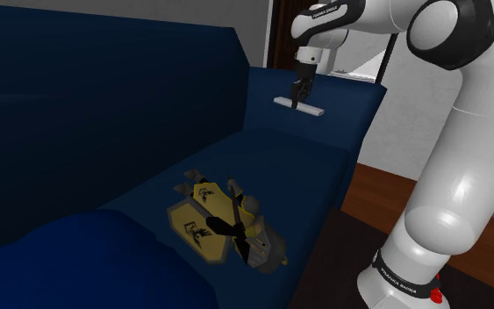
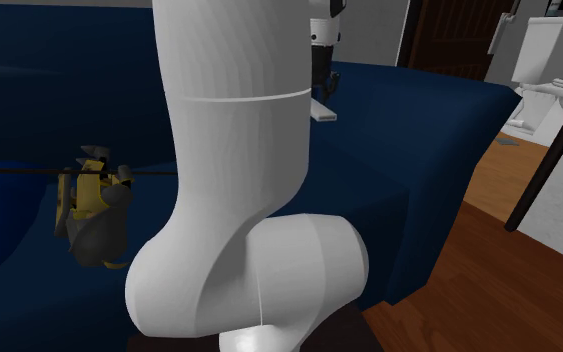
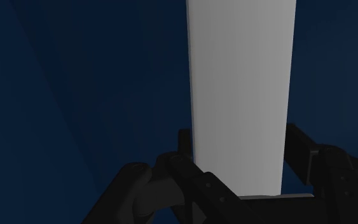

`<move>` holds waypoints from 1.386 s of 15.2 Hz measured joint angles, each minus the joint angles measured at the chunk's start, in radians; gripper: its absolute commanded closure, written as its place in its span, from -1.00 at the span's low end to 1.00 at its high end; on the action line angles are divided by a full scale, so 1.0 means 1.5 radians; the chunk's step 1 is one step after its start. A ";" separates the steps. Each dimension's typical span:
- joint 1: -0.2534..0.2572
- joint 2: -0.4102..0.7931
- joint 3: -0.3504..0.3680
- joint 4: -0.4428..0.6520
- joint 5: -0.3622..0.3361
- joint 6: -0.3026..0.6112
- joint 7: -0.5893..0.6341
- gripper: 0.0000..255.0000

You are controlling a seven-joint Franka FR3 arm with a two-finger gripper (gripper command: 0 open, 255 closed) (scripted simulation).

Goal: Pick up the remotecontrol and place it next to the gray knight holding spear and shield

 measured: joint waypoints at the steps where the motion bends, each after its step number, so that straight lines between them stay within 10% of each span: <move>1: 0.000 0.000 0.000 0.009 0.000 -0.009 0.001 1.00; 21: -0.011 0.032 -0.006 0.229 0.013 -0.201 0.001 1.00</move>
